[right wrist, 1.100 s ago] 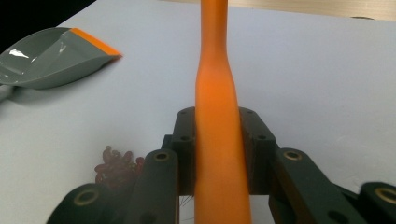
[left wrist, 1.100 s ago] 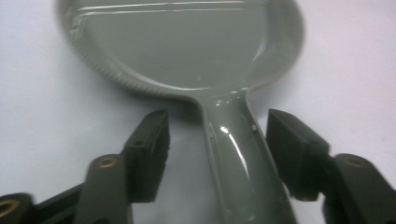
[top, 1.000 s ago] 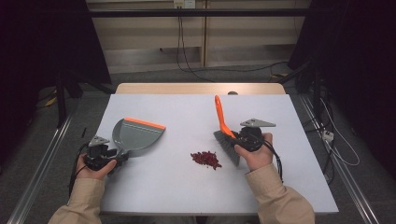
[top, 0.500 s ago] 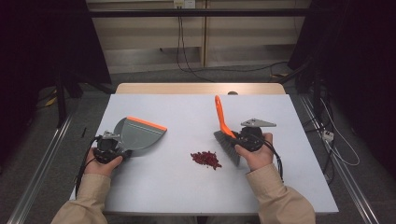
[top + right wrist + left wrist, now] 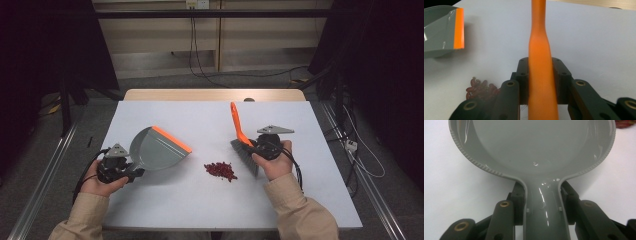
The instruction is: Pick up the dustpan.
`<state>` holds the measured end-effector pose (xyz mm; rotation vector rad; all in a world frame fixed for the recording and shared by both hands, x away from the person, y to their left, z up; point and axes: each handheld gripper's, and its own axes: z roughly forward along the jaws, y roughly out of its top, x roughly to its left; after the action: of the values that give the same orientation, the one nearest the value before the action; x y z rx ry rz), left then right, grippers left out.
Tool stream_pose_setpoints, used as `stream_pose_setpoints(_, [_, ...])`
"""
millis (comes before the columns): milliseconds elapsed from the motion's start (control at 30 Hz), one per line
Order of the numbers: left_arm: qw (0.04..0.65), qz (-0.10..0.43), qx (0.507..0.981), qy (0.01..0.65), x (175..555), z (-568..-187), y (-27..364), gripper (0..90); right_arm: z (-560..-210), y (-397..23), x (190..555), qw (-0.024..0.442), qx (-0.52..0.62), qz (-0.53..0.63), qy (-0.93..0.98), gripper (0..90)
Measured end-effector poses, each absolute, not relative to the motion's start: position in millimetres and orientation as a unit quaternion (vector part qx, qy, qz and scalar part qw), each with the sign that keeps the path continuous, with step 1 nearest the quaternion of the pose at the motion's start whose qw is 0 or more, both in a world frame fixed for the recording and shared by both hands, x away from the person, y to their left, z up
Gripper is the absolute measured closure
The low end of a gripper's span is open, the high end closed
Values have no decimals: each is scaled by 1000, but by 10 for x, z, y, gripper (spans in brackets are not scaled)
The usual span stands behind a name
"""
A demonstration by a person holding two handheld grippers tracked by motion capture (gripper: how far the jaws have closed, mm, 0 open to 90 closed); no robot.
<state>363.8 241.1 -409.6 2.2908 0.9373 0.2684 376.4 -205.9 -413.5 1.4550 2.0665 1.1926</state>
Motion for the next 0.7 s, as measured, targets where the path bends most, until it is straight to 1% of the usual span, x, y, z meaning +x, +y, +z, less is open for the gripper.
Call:
stream_pose_setpoints(33, [316,104,876,348,3621,-4093,2385,639,-4137,-2063,3767,173,513,420,728,714])
stream_pose_setpoints(167, [322,81,889,315,3553,-4095,2310,639,-4127,-2090,3778,174,515,415,729,714])
stream_pose_setpoints(233, [319,78,894,305,3527,-4086,2293,639,-4110,-2100,3782,177,516,413,730,714])
stream_pose_setpoints(533, [321,61,902,282,3457,-4112,2289,639,-4107,-2071,3833,180,516,407,732,714])
stream_pose_setpoints(700, [307,52,912,266,3426,-4131,2264,639,-4131,-2032,3846,181,514,400,736,714])
